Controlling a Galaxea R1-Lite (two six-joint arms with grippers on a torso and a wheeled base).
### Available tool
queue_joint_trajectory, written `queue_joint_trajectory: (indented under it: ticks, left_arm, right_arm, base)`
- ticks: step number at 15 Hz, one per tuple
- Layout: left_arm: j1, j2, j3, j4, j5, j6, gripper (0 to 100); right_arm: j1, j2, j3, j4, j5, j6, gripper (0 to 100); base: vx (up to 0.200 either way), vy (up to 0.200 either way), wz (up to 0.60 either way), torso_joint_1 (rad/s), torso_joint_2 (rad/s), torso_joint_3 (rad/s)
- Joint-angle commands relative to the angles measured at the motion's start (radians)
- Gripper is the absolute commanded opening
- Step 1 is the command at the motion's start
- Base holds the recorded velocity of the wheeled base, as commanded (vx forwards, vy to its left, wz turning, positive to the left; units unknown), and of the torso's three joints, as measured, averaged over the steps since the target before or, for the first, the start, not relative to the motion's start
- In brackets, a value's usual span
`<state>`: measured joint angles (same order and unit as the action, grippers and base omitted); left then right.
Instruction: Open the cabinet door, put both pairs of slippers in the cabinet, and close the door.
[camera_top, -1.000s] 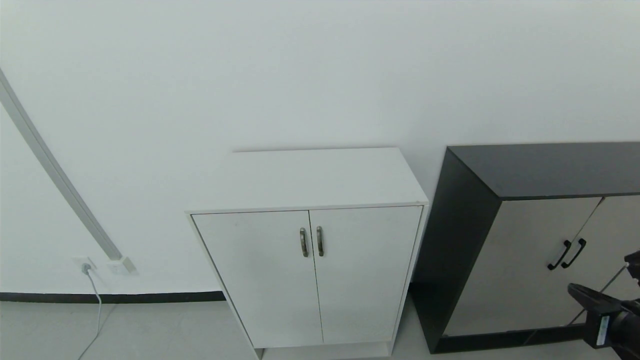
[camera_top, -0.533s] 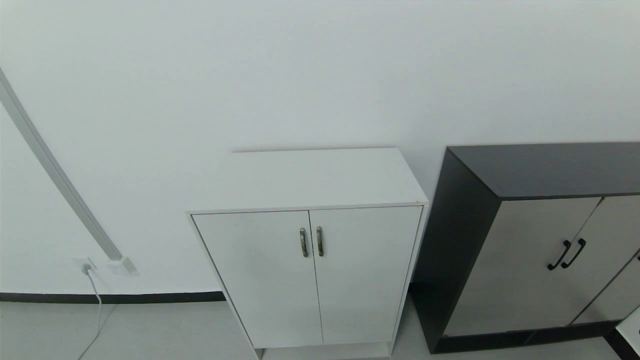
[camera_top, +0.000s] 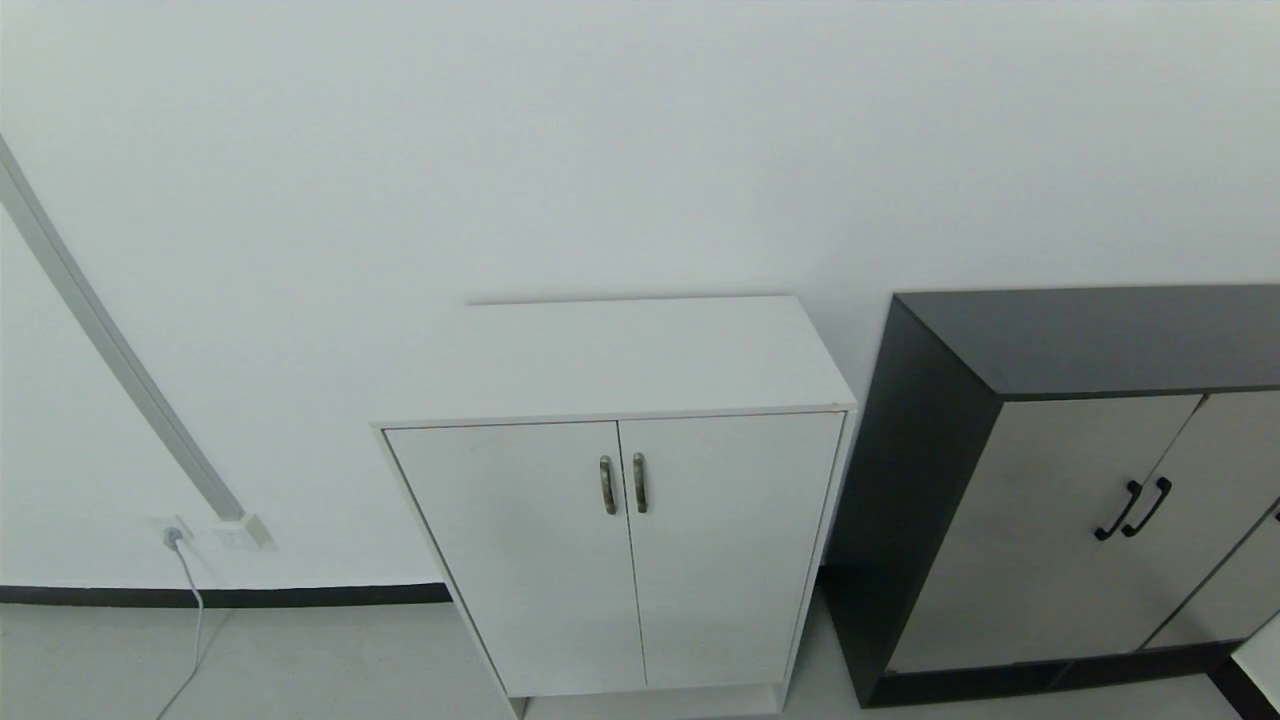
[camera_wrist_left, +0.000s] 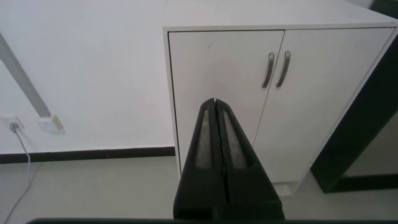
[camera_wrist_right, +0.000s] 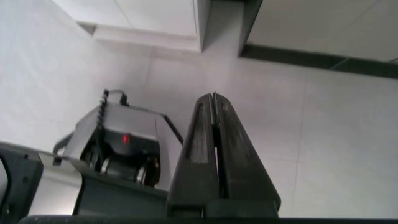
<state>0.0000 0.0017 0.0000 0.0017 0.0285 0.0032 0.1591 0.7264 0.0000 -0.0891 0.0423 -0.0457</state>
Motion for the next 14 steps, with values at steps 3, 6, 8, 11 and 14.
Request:
queue_joint_trajectory:
  ticks: [3,6,8,11,14]
  left_arm:
    - [0.000,0.001,-0.002,0.001,0.001,0.000,0]
    - [0.000,0.001,0.000,0.000,0.001,-0.002,0]
    - [0.000,0.001,-0.002,0.000,0.001,0.000,0]
    - [0.000,0.001,0.000,0.000,0.001,0.000,0]
    - [0.000,0.001,0.000,0.000,0.001,-0.002,0]
  right_arm:
    - [0.068,-0.130,0.000,0.097,-0.001,-0.008,0]
    - [0.060,-0.214,0.000,0.091,-0.007,0.015,0]
    - [0.014,-0.329,0.000,0.091,-0.009,0.014,0]
    - [-0.049,-0.464,0.000,0.091,-0.009,0.009,0]
    - [-0.102,-0.544,0.000,0.091,-0.009,0.012,0]
  base:
    - [0.000,0.000,0.00,0.000,0.00,0.000]
    - [0.000,0.000,0.00,0.000,0.00,0.000]
    - [0.000,0.000,0.00,0.000,0.00,0.000]
    - [0.000,0.000,0.00,0.000,0.00,0.000]
    - [0.000,0.000,0.00,0.000,0.00,0.000]
